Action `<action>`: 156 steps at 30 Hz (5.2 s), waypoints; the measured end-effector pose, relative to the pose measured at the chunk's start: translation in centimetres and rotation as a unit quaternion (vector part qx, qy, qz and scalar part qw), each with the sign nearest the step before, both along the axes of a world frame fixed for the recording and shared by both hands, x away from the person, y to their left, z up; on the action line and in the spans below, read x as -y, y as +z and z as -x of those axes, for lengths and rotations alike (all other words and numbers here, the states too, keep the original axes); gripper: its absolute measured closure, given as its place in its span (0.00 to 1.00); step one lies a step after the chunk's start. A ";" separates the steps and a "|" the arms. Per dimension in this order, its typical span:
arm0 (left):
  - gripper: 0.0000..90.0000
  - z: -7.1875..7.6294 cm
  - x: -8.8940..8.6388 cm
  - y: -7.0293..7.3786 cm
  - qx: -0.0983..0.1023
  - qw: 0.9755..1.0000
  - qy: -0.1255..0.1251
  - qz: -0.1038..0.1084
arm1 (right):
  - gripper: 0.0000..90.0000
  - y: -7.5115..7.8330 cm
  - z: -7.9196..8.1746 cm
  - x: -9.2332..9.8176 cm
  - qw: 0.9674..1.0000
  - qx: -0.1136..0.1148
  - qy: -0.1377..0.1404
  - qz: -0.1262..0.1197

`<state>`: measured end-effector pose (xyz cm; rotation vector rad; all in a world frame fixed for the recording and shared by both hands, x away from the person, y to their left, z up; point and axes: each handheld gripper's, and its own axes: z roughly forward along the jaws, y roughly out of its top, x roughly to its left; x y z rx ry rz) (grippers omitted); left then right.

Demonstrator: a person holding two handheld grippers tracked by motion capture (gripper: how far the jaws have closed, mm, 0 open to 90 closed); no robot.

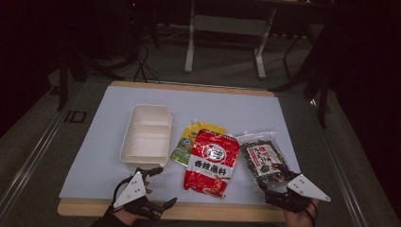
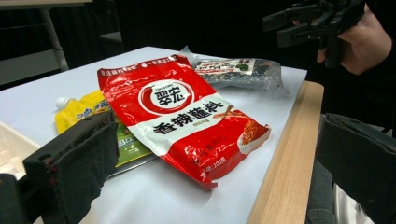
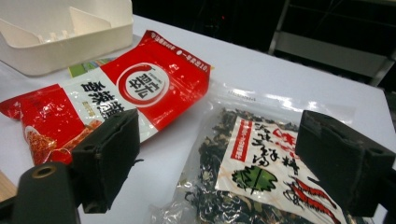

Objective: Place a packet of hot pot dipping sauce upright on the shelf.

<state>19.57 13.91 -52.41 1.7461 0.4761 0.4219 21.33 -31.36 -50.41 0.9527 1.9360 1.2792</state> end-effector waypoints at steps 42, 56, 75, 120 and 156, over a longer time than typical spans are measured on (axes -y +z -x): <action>0.01 -0.4 0.1 -0.2 -0.018 1.000 -0.006 0.002 | 0.11 6.6 -2.6 -7.2 0.999 -0.036 0.003 0.002; 0.01 -0.4 0.2 -0.3 -0.020 1.000 -0.006 0.001 | 0.20 6.2 -7.1 -10.1 0.996 -0.078 -0.044 0.015; 0.01 -0.4 0.3 -0.4 -0.023 1.000 -0.010 -0.001 | 0.27 2.4 -13.4 -10.4 0.978 -0.189 -0.081 0.017; 0.01 -0.5 0.4 -0.2 -0.044 0.999 0.000 -0.005 | 1.00 2.4 -13.8 -10.0 0.971 -0.228 -0.013 0.065; 0.01 -0.5 0.5 2.6 -0.066 0.998 0.015 -0.015 | 1.00 9.6 -7.1 -11.4 0.986 -0.130 0.088 0.062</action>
